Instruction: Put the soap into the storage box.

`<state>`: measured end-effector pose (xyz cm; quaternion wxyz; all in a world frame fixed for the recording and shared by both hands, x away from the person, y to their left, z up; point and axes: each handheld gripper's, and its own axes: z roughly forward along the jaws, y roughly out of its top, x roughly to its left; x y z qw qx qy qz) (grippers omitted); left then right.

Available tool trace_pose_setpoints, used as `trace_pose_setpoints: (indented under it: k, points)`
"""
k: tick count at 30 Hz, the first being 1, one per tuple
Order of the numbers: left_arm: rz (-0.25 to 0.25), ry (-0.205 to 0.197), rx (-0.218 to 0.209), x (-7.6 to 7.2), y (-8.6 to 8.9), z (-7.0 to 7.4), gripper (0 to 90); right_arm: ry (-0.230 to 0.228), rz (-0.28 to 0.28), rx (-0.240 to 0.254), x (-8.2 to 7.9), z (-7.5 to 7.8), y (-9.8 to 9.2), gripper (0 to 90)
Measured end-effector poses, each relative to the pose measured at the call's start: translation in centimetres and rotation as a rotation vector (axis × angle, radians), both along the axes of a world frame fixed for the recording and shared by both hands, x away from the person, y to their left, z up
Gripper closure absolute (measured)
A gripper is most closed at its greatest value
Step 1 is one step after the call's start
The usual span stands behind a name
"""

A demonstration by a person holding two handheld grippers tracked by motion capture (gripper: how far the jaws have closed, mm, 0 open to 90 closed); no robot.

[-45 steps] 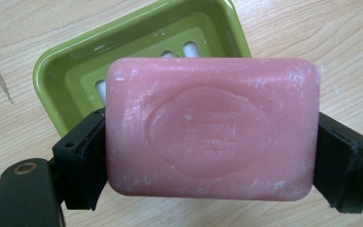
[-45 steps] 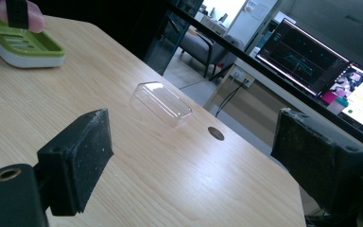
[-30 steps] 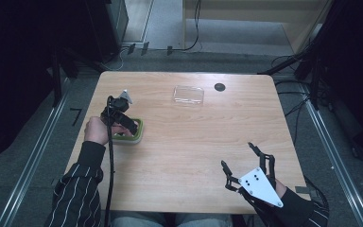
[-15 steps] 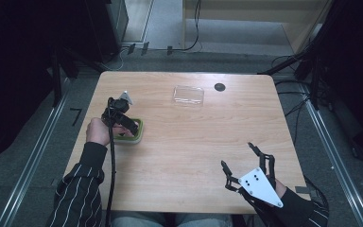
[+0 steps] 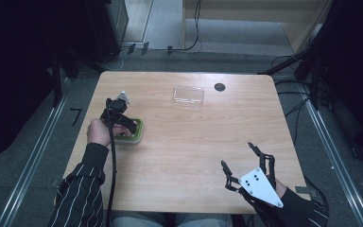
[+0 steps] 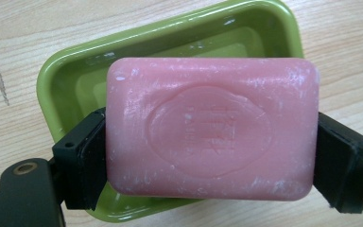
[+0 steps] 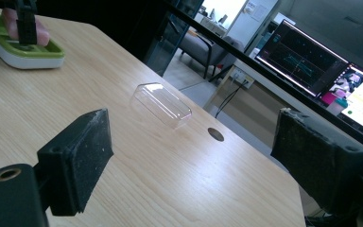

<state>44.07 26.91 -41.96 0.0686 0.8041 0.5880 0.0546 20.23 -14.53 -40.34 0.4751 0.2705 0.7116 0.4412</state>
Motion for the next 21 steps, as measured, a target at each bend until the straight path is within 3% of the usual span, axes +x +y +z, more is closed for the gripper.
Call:
trace_pose_setpoints:
  k: [16, 21]
  points:
    - [0.064, -0.033, 0.030, 0.3, 0.4, -1.7, 13.9, -0.004, 0.001, 0.000, 0.0, 0.0, 0.0, 13.2]
    - [0.077, -0.025, 0.039, 0.3, 0.4, -2.1, 13.9, -0.005, 0.001, 0.002, 0.0, 0.0, 0.0, 13.2]
